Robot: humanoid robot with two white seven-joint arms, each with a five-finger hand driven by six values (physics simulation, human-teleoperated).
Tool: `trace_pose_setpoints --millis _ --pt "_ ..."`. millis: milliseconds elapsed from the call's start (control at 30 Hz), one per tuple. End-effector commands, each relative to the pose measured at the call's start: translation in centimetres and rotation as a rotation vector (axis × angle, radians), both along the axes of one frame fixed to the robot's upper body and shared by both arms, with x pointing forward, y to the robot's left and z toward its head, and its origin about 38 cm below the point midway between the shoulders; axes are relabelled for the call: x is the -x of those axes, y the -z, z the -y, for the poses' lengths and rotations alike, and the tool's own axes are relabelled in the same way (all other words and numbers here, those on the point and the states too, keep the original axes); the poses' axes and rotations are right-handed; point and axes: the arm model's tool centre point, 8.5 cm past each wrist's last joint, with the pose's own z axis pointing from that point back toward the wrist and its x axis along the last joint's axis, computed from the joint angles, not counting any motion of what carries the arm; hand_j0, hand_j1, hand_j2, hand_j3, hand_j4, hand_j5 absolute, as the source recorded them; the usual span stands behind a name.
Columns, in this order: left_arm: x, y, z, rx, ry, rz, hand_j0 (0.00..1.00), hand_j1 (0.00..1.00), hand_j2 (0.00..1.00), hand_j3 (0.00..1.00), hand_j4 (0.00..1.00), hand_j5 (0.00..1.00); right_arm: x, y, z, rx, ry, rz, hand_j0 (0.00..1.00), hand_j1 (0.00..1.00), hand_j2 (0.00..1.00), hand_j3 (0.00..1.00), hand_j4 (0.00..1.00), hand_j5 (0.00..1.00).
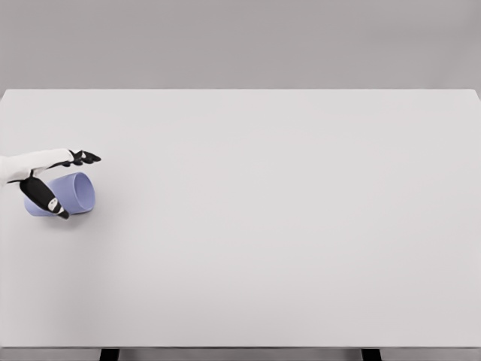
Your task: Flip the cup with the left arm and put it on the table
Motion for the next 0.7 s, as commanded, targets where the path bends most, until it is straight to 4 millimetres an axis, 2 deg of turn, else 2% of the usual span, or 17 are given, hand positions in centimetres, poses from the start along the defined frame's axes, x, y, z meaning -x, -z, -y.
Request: trace_pose_setpoints --millis 0,667 --pt "-0.3 -0.2 0.1 -0.006 0.004 0.013 1.0 1.0 1.0 1.0 1.0 1.0 0.0 0.0 0.0 0.0 0.0 0.001 1.0 1.0 1.0 1.0 1.0 1.0" --pt "-1.5 1.9 -0.7 -0.049 -0.046 -0.015 1.0 1.0 1.0 1.0 1.0 1.0 0.0 0.0 0.0 -0.001 0.0 0.0 1.0 1.0 1.0 1.0 1.0 1.0"
